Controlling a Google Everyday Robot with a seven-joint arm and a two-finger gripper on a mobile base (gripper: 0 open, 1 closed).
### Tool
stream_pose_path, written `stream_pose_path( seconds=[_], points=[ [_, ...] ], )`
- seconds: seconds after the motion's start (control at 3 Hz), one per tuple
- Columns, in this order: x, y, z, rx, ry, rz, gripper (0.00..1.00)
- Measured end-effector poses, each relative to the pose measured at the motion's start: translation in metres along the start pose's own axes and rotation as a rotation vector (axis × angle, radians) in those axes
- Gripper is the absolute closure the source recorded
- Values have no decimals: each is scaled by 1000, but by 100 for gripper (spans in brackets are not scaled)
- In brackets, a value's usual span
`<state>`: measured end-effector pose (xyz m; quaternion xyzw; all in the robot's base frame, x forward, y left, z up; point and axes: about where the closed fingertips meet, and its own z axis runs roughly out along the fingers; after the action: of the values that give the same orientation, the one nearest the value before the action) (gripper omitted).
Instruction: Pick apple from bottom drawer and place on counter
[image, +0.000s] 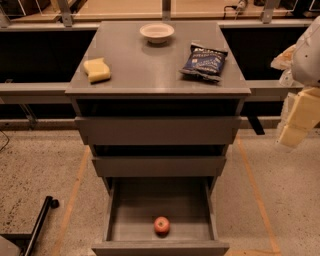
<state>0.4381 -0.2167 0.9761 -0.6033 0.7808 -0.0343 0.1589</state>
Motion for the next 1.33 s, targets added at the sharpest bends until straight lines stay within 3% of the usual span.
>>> stream_pose_path(
  seconds=[0.33,1.0,1.33],
  points=[
    [6,-6,20,9,-38,7,0],
    [10,-9,8,39,-28,5,0],
    [21,-2,30,-6,-83,57,0]
  ],
)
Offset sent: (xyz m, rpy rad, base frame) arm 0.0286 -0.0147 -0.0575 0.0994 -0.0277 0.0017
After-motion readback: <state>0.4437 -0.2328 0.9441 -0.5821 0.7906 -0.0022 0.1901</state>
